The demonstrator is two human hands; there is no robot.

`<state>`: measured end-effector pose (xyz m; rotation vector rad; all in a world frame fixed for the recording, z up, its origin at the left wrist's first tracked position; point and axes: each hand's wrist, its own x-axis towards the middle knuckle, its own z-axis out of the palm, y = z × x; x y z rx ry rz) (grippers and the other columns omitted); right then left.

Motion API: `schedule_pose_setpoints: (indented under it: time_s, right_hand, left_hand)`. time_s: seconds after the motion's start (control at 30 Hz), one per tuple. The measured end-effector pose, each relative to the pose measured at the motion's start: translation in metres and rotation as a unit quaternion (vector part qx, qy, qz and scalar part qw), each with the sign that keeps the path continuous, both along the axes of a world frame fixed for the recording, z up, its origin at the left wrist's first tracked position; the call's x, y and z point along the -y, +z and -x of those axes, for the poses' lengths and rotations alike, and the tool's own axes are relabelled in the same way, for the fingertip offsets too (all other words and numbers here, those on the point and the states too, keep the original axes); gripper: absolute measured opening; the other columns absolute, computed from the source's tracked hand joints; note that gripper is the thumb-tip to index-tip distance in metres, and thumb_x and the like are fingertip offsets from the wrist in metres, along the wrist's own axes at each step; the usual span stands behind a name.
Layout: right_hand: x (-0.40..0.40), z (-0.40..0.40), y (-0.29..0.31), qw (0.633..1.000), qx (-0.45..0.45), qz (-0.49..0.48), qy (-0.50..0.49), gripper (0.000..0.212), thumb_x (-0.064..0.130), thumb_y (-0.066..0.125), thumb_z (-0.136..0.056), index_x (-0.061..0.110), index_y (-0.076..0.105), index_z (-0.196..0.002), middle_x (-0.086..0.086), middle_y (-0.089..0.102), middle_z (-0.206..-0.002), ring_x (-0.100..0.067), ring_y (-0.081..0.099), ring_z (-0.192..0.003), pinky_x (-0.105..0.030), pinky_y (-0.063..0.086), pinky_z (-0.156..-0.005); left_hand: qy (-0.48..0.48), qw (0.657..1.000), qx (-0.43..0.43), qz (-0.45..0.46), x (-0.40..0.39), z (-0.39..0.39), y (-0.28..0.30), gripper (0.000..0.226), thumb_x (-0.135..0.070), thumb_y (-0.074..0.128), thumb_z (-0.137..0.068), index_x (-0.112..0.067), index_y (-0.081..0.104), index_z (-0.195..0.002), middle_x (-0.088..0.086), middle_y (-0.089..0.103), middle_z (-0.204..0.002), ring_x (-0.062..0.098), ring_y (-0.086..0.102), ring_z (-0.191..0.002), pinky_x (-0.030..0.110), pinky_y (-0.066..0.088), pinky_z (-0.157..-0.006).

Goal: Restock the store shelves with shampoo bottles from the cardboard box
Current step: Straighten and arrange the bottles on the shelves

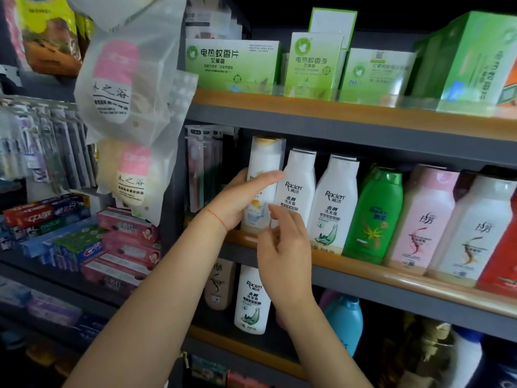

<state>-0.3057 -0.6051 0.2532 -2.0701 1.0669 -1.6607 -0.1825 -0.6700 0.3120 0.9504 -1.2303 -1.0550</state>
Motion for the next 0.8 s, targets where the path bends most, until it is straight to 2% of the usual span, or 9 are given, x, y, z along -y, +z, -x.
schedule_pose_setpoints:
  time_s: [0.1, 0.23, 0.33, 0.4, 0.5, 0.57, 0.67, 0.73, 0.8]
  right_hand:
    - [-0.004, 0.006, -0.004, 1.000, 0.014, 0.007, 0.020, 0.036, 0.015, 0.044, -0.089, 0.011, 0.063, -0.119, 0.002, 0.057, -0.105, -0.008, 0.057, -0.089, -0.012, 0.044, -0.079]
    - [-0.010, 0.024, -0.021, 0.997, 0.033, -0.044, 0.046, 0.024, 0.005, 0.050, -0.091, 0.019, 0.069, -0.092, 0.006, 0.065, -0.081, -0.008, 0.058, -0.072, -0.016, 0.045, -0.065]
    - [-0.017, 0.042, -0.043, 0.994, 0.030, -0.095, 0.051, 0.028, 0.003, 0.051, -0.091, 0.025, 0.067, -0.085, 0.001, 0.064, -0.066, -0.013, 0.054, -0.053, -0.030, 0.044, -0.051]
    - [-0.023, 0.053, -0.061, 0.993, 0.019, -0.109, 0.048, 0.025, 0.005, 0.051, -0.091, 0.021, 0.068, -0.084, -0.001, 0.062, -0.060, -0.015, 0.053, -0.048, -0.032, 0.042, -0.047]
    - [-0.030, 0.075, -0.095, 0.992, 0.016, -0.128, 0.016, 0.021, 0.008, 0.051, -0.090, 0.018, 0.068, -0.083, 0.002, 0.063, -0.062, -0.015, 0.056, -0.053, -0.033, 0.046, -0.049]
    - [-0.036, 0.095, -0.117, 0.987, 0.041, -0.152, -0.026, 0.022, 0.007, 0.050, -0.090, 0.020, 0.066, -0.080, 0.003, 0.062, -0.064, -0.013, 0.056, -0.056, -0.033, 0.046, -0.051]
    - [-0.044, 0.123, -0.141, 0.968, 0.126, -0.196, -0.095, 0.020, 0.006, 0.048, -0.093, 0.021, 0.060, -0.087, 0.007, 0.060, -0.070, -0.005, 0.054, -0.059, -0.029, 0.045, -0.053]
    - [-0.044, 0.135, -0.148, 0.953, 0.172, -0.215, -0.127, 0.014, 0.007, 0.046, -0.096, 0.018, 0.053, -0.101, 0.008, 0.058, -0.081, -0.001, 0.055, -0.066, -0.027, 0.045, -0.058]
    - [-0.041, 0.143, -0.150, 0.946, 0.191, -0.227, -0.132, 0.014, 0.012, 0.046, -0.099, 0.019, 0.045, -0.112, 0.005, 0.056, -0.096, 0.001, 0.054, -0.077, -0.022, 0.043, -0.067]
  left_hand:
    - [0.073, 0.996, 0.028, 0.033, -0.012, 0.003, 0.000, 0.063, -0.041, 0.081, -0.078, -0.025, 0.056, -0.134, -0.003, 0.073, -0.116, 0.014, 0.071, -0.103, 0.041, 0.056, -0.095]
    - [0.267, 0.954, 0.031, 0.130, -0.041, 0.021, -0.025, 0.065, -0.051, 0.069, -0.078, -0.028, 0.050, -0.136, -0.008, 0.058, -0.132, 0.007, 0.057, -0.120, 0.032, 0.047, -0.104]
    - [0.420, 0.860, 0.089, 0.277, -0.080, 0.053, -0.064, 0.019, -0.026, 0.059, -0.086, -0.017, 0.059, -0.103, -0.002, 0.055, -0.106, 0.015, 0.056, -0.100, 0.024, 0.046, -0.087]
    - [0.422, 0.842, 0.128, 0.310, -0.096, 0.073, -0.093, 0.012, -0.018, 0.055, -0.088, -0.015, 0.054, -0.076, -0.006, 0.051, -0.078, 0.015, 0.051, -0.073, 0.026, 0.041, -0.068]
    - [0.362, 0.894, 0.128, 0.232, -0.100, 0.094, -0.140, 0.034, -0.021, 0.052, -0.088, -0.012, 0.045, -0.056, -0.006, 0.043, -0.052, 0.015, 0.042, -0.051, 0.033, 0.034, -0.051]
    - [0.315, 0.929, 0.140, 0.137, -0.096, 0.104, -0.169, 0.041, -0.032, 0.050, -0.086, -0.002, 0.051, -0.058, 0.008, 0.049, -0.052, 0.024, 0.048, -0.053, 0.044, 0.040, -0.054]
    - [0.206, 0.969, 0.138, 0.026, -0.091, 0.116, -0.194, 0.042, -0.039, 0.058, -0.089, 0.000, 0.060, -0.074, 0.017, 0.060, -0.069, 0.021, 0.058, -0.068, 0.037, 0.047, -0.067]
    - [0.142, 0.982, 0.125, -0.020, -0.086, 0.128, -0.199, 0.020, -0.029, 0.067, -0.092, -0.009, 0.067, -0.091, 0.008, 0.069, -0.088, 0.001, 0.061, -0.077, 0.015, 0.047, -0.070]
    - [0.084, 0.989, 0.114, -0.051, -0.072, 0.139, -0.207, 0.031, -0.035, 0.071, -0.090, -0.022, 0.063, -0.117, -0.002, 0.067, -0.119, -0.003, 0.061, -0.103, 0.014, 0.047, -0.089]
